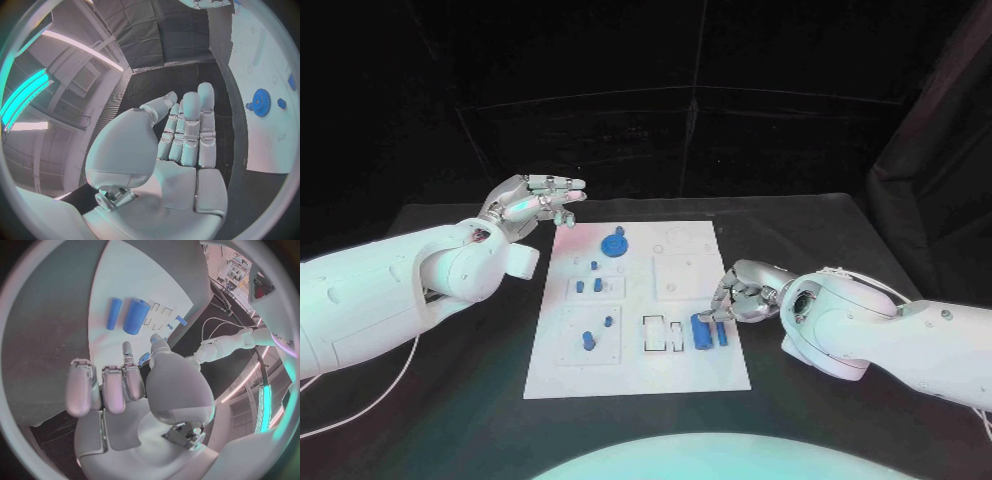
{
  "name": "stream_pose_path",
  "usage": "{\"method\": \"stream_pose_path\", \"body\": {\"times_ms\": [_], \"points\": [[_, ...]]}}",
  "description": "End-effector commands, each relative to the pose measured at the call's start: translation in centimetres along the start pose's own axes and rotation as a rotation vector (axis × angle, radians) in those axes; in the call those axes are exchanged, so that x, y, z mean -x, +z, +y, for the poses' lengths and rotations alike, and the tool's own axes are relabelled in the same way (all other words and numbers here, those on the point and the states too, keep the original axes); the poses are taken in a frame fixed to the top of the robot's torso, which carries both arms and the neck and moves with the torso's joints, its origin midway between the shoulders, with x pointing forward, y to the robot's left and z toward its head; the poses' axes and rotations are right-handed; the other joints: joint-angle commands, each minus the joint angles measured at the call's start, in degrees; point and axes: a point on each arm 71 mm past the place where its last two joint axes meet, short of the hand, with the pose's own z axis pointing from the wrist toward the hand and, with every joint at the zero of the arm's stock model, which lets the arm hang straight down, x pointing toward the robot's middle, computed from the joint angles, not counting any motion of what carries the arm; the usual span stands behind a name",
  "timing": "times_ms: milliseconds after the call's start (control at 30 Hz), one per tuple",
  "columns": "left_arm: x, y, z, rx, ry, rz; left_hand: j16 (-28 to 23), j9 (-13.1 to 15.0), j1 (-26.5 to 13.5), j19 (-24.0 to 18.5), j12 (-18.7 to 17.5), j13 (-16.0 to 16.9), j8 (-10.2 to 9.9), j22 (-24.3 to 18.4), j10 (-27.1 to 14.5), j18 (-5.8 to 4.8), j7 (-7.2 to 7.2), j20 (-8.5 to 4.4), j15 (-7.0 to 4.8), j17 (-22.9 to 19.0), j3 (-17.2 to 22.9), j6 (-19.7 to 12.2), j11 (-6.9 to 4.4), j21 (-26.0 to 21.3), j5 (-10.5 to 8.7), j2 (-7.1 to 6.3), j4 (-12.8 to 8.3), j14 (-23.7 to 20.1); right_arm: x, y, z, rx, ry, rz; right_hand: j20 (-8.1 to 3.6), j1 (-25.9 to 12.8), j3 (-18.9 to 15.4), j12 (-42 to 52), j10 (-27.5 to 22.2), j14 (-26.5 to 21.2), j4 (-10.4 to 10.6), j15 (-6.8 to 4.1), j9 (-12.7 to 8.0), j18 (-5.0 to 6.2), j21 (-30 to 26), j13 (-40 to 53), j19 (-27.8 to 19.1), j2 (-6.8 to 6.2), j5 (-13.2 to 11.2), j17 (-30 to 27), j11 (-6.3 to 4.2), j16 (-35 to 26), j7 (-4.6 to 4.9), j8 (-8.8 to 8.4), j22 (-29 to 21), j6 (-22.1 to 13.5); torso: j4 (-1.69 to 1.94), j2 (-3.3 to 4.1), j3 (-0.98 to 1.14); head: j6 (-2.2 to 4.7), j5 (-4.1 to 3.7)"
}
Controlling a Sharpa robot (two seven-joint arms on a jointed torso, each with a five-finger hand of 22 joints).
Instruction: Assemble the parts on the task board
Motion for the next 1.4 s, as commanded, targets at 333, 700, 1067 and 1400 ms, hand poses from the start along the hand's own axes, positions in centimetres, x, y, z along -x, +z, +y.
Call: {"method": "stream_pose_path", "body": {"times_ms": [333, 700, 1067, 1400], "points": [[-0.1, 0.0, -0.1, -0.006, -0.007, 0.012, -0.26, -0.06, -0.45, -0.37, 0.28, -0.09, 0.03, -0.05, -0.27, 0.33, -0.09, 0.12, 0.0, -0.06, -0.21, -0.41, 0.04, -0.25, -0.28, 0.22, -0.18, -0.48, -2.1, 0.6, 0.6, -0.043, -0.109, 0.05, -0.19, -0.33, -1.24, 0.71, 0.47, 4.18, 0.49, -0.01, 0.57, -0.95, 0.45, 2.65, 0.56, 0.17, -0.5, 4.4, -0.16, 0.82, -0.4, 1.43, 0.63, -0.22, 0.05, 0.1, -0.05, -0.12, -0.13], [0.0, 0.0, -0.1, -0.002, -0.007, 0.012, -0.26, -0.06, -0.45, -0.37, 0.28, -0.09, 0.03, -0.05, -0.27, 0.33, -0.09, 0.12, 0.0, -0.06, -0.21, -0.41, 0.04, -0.25, -0.28, 0.22, -0.18, -0.48, -3.2, 1.0, 1.0, -0.059, -0.148, 0.074, -0.29, -0.83, -2.52, 0.38, 0.21, 4.14, 1.56, -0.13, 1.31, -0.97, 0.48, 2.58, 0.57, 0.62, -1.01, 4.6, -0.32, 0.94, -0.61, 2.74, 0.78, -0.35, 0.05, 0.07, -0.07, -0.33, -0.02], [0.0, 0.0, 0.0, 0.003, -0.008, 0.014, -0.28, -0.05, -0.47, -0.4, 0.34, -0.1, 0.07, -0.08, -0.31, 0.33, -0.09, 0.14, 0.01, -0.1, -0.24, -0.42, 0.04, -0.3, -0.27, 0.28, -0.17, -0.53, -3.8, 1.6, 1.4, -0.067, -0.153, 0.054, -0.35, -0.02, -2.68, 0.27, 0.16, 4.13, 1.56, -0.2, 1.75, -0.99, 0.49, 2.68, 0.58, 1.36, 0.29, 4.7, -0.41, 0.99, -0.72, 3.44, 0.89, -0.47, 0.05, 0.07, -0.08, -0.31, 0.17], [0.0, 0.0, 0.0, 0.004, -0.008, 0.013, -0.28, -0.05, -0.47, -0.4, 0.34, -0.1, 0.07, -0.08, -0.31, 0.33, -0.09, 0.14, 0.01, -0.1, -0.24, -0.42, 0.04, -0.3, -0.27, 0.28, -0.17, -0.53, -3.0, 0.2, 1.1, -0.052, -0.018, -0.011, -0.9, 2.59, -2.24, 1.25, 1.24, 4.27, 0.83, -0.85, 3.42, -1.16, 0.88, 4.51, 1.02, 4.25, 7.65, 5.51, -1.23, 1.43, -1.63, 5.5, 1.9, 1.47, 0.01, -0.01, -0.1, -0.15, 0.16]]}}
